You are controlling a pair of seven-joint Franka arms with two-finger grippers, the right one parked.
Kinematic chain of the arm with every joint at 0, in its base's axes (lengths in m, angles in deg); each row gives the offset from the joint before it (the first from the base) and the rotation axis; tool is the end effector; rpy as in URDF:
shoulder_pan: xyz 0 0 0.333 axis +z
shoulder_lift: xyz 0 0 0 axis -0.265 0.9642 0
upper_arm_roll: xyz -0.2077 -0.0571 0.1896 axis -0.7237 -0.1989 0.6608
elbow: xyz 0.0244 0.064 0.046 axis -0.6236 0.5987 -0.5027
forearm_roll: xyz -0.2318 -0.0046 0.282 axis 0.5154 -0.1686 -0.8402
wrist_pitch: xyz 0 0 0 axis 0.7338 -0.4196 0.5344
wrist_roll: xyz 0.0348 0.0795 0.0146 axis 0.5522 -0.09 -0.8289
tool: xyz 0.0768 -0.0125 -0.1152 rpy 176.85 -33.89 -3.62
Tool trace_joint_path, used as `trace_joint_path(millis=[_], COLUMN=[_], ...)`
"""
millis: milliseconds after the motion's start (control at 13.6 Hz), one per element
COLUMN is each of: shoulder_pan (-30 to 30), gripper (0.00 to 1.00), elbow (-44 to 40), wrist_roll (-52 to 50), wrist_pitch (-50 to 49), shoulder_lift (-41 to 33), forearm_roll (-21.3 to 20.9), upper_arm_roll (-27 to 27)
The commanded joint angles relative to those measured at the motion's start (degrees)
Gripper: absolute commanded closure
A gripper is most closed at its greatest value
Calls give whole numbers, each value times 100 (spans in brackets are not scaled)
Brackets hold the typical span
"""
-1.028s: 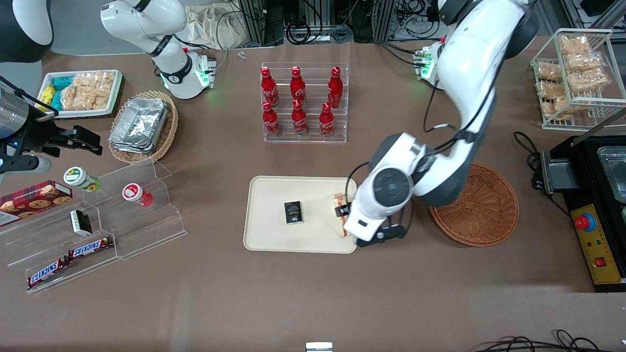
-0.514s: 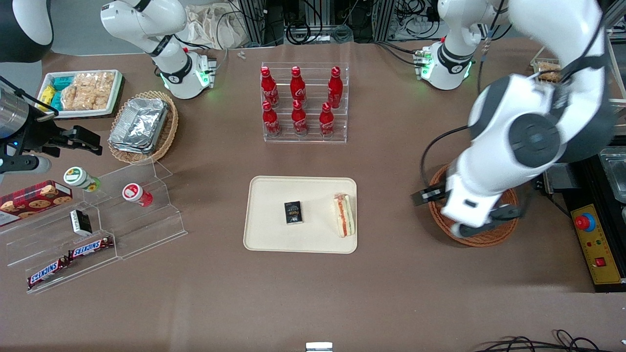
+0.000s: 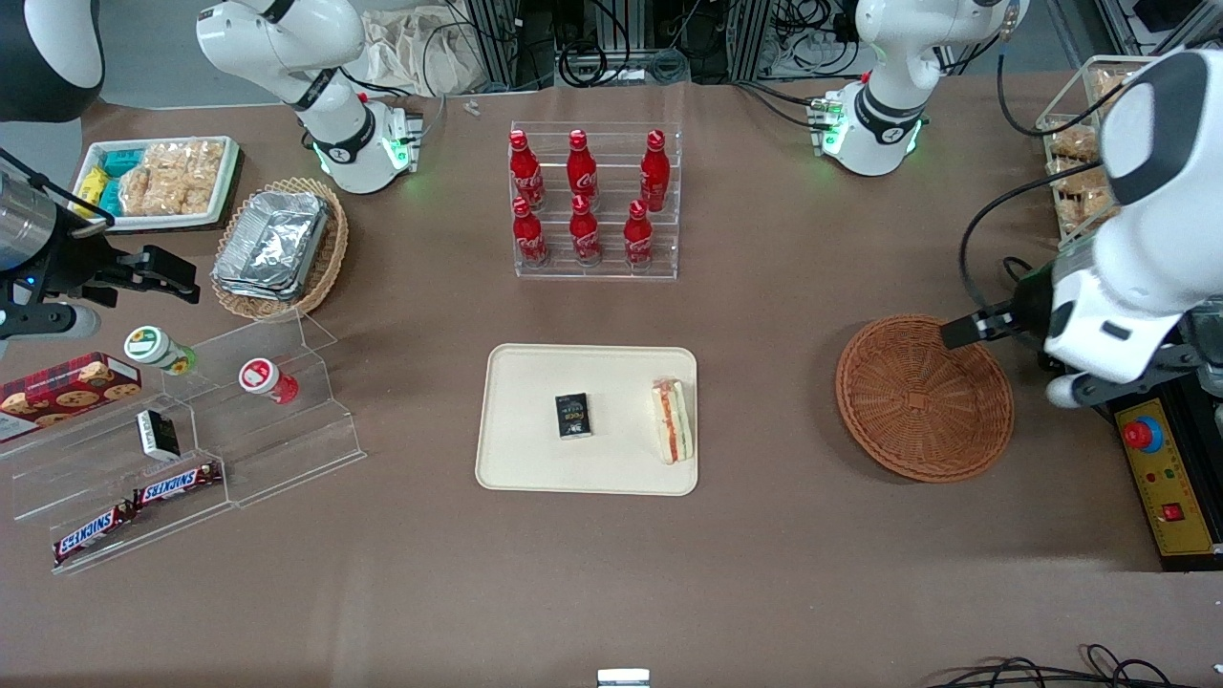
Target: Place sandwich from basket to tray
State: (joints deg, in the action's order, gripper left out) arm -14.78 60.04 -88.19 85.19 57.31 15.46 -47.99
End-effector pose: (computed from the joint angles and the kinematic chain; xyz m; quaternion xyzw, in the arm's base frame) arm 0.5590 -0.0568 0.5085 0.9899 0.1296 -0.0504 0.0257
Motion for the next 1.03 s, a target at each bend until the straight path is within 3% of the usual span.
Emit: trace_joint_path(millis=[0, 294, 587, 954], shoulder_pan=[-410, -410, -419, -419], gripper=[1, 0, 0, 0], elbow=[912, 845, 564, -70], wrist_roll=[760, 1103, 1568, 1535], wrist_pitch=[76, -12, -29, -47], shoulder_lift=[-769, -613, -288, 179], forearm_roll=[194, 71, -534, -580], upper_arm_roll=[795, 823, 701, 665])
